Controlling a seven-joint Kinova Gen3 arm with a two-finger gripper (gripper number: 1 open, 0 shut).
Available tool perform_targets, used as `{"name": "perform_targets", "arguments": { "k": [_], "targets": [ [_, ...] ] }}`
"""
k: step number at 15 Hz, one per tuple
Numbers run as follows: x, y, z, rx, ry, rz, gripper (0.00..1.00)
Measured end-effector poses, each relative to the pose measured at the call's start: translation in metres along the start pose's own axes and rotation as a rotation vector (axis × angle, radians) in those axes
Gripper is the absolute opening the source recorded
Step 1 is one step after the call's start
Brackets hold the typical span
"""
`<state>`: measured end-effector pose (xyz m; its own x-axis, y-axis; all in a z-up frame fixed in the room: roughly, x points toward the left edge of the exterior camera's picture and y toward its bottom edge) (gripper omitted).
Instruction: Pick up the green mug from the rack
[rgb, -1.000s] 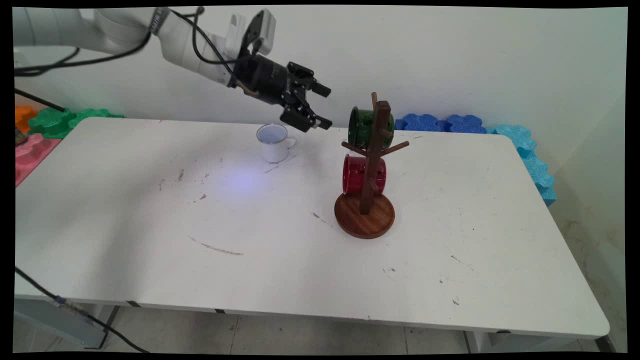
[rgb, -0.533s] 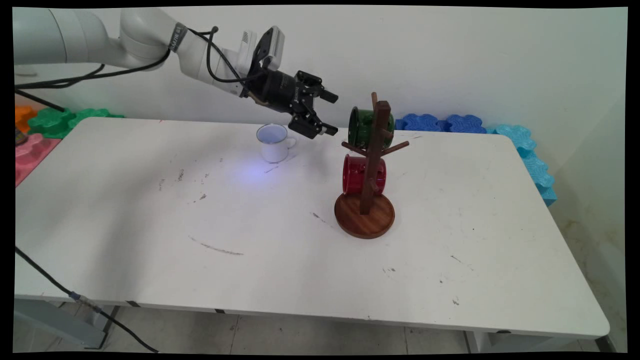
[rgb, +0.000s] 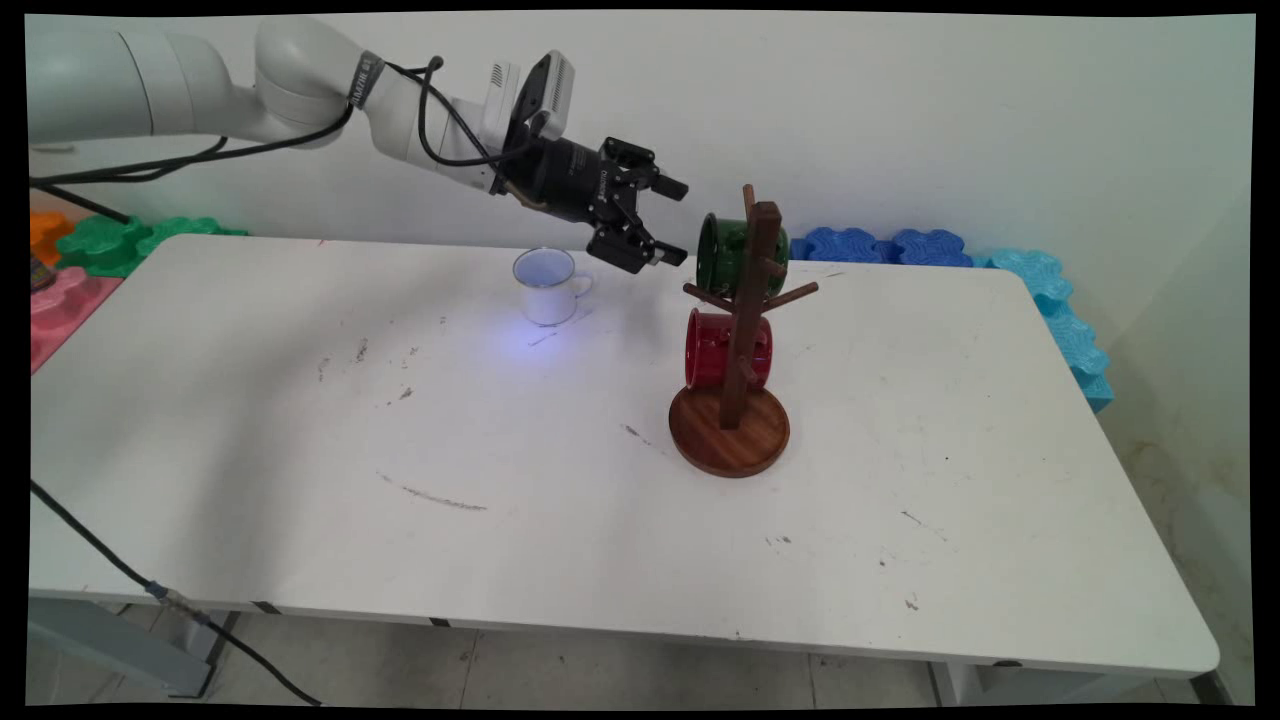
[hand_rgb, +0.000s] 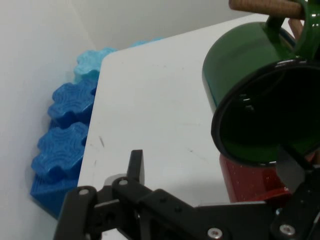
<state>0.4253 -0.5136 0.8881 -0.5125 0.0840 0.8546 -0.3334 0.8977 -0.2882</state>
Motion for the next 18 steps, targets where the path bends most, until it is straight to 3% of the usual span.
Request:
{"name": "perform_targets", "arguments": {
  "k": [8,18],
  "targets": [
    [0.011,-0.001,0.009,-0.008,0.042,0.042,1.0],
    [0.028,-0.001,0.025,-0.008,0.047,0.12,1.0]
  ]
}}
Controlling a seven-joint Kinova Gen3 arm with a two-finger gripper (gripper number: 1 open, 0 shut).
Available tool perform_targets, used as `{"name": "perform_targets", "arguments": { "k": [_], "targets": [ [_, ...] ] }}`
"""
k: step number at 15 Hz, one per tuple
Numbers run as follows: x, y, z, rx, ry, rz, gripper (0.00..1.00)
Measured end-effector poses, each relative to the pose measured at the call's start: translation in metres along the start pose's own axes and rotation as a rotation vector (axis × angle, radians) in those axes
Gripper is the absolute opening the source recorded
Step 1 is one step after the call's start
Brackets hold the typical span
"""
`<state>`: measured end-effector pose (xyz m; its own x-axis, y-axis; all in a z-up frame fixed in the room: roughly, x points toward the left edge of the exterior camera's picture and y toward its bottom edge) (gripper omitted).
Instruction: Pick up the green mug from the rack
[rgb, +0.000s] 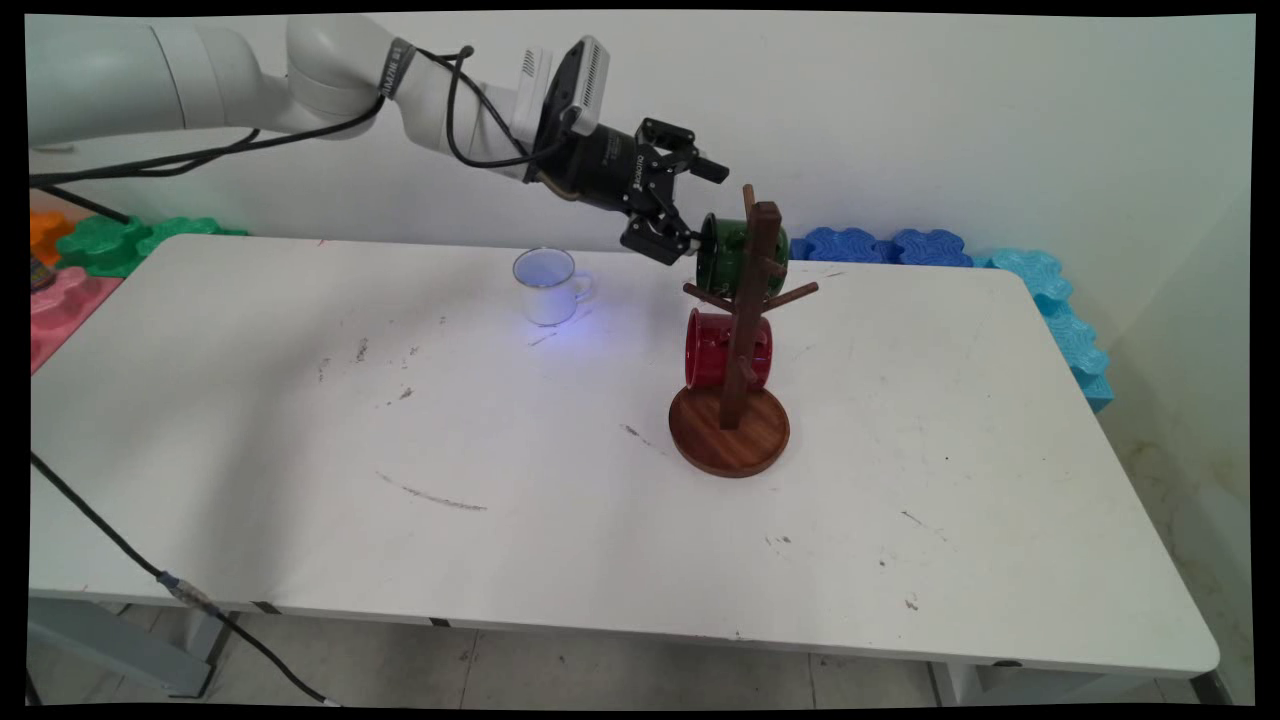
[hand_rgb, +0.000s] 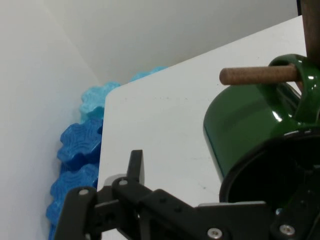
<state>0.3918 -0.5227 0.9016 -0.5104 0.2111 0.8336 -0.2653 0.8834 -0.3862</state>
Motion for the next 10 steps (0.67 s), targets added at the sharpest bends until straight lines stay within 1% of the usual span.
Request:
{"name": "perform_targets", "arguments": {
  "k": [10],
  "targets": [
    [0.011,-0.002,0.017,-0.007,-0.023,0.108,1.0]
  ]
}}
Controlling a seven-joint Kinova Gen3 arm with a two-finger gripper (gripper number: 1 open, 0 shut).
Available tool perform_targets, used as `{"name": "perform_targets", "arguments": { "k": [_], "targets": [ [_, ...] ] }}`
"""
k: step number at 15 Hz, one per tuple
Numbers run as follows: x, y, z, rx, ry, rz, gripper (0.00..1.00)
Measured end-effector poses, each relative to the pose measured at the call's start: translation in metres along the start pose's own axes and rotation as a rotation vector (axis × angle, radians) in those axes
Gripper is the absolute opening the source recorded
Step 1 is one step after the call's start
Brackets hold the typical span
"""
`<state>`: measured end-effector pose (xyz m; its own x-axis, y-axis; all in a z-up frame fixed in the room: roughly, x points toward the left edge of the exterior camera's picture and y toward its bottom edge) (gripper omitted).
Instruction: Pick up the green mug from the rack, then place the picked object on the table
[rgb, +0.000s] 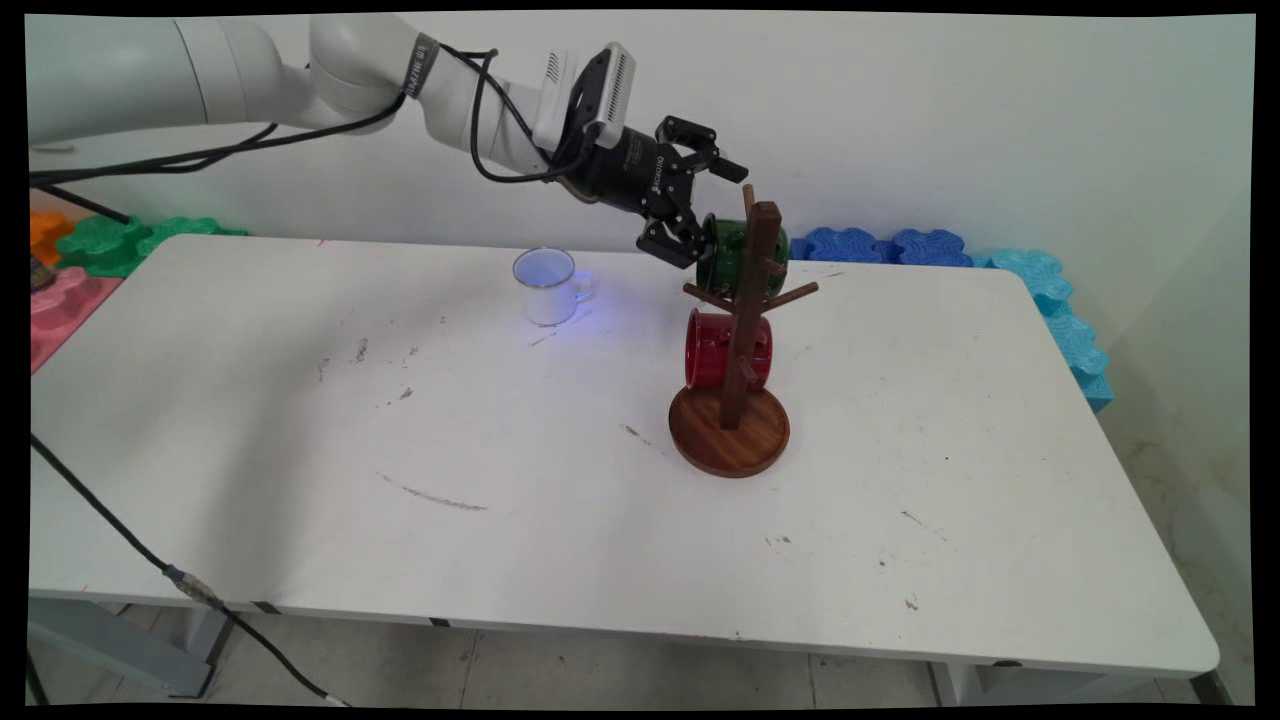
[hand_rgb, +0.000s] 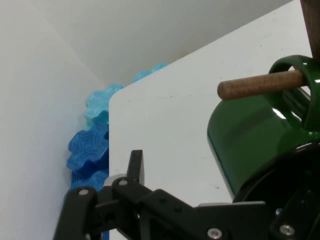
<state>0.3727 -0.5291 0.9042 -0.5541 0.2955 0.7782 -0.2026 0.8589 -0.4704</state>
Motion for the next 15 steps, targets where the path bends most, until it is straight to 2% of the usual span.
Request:
{"name": "perform_targets", "arguments": {
  "k": [4,5,15],
  "targets": [
    [0.0012,-0.0015,0.0045,-0.003,-0.009,0.035,1.0],
    [0.0014,-0.0018,0.0054,-0.004,-0.01,0.041,0.0],
    [0.0072,0.001,0.007,-0.023,-0.011,0.091,0.0]
  ]
}}
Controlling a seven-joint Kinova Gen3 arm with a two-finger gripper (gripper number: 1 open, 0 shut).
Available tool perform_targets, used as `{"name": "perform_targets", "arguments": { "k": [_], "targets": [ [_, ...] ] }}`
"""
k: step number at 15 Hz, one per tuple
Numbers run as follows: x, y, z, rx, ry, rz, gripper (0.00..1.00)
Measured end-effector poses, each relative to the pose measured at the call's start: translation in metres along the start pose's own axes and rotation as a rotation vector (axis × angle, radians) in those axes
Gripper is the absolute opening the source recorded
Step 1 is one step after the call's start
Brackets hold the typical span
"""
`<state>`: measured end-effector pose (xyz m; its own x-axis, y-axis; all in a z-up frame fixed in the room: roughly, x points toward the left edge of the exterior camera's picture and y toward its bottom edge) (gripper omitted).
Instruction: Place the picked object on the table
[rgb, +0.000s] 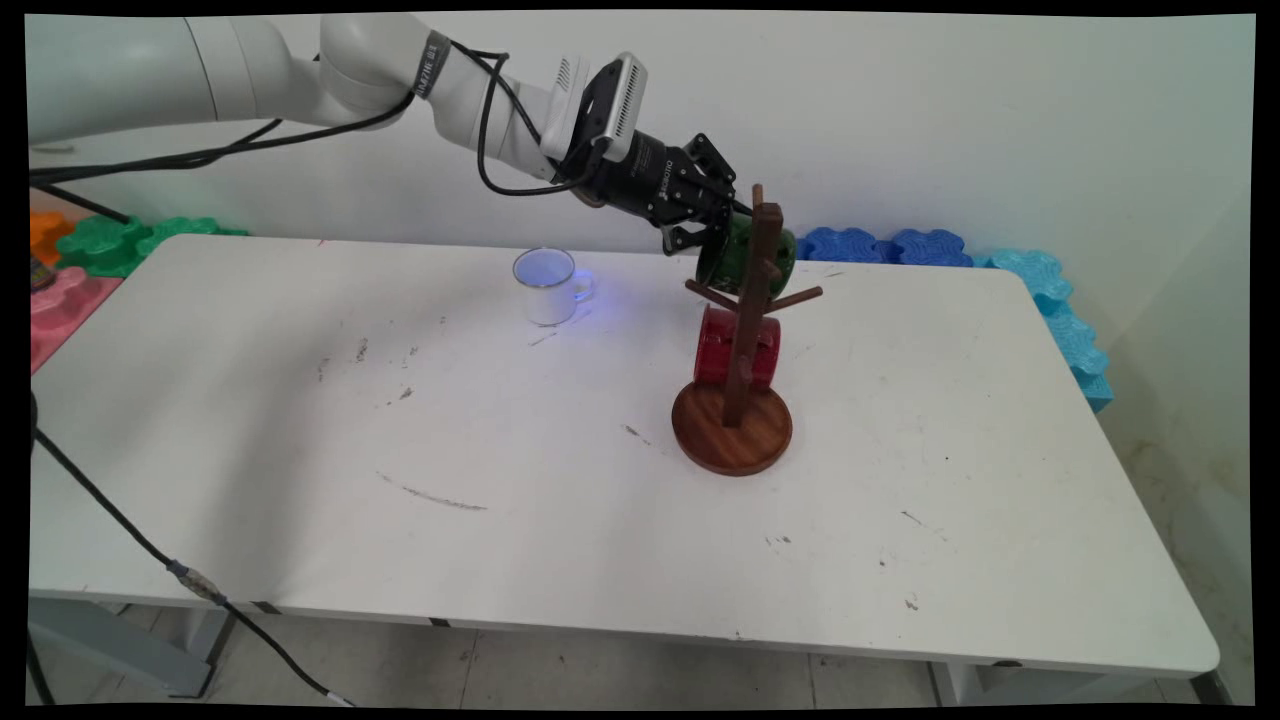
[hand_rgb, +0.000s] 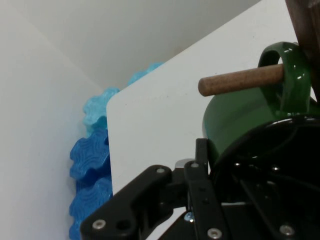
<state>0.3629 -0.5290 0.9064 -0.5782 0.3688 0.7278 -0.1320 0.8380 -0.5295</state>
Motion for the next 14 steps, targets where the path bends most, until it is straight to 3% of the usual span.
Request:
{"name": "perform_targets", "arguments": {
  "k": [14],
  "targets": [
    [0.007,-0.006,-0.012,0.013,-0.011,0.024,0.0]
  ]
}}
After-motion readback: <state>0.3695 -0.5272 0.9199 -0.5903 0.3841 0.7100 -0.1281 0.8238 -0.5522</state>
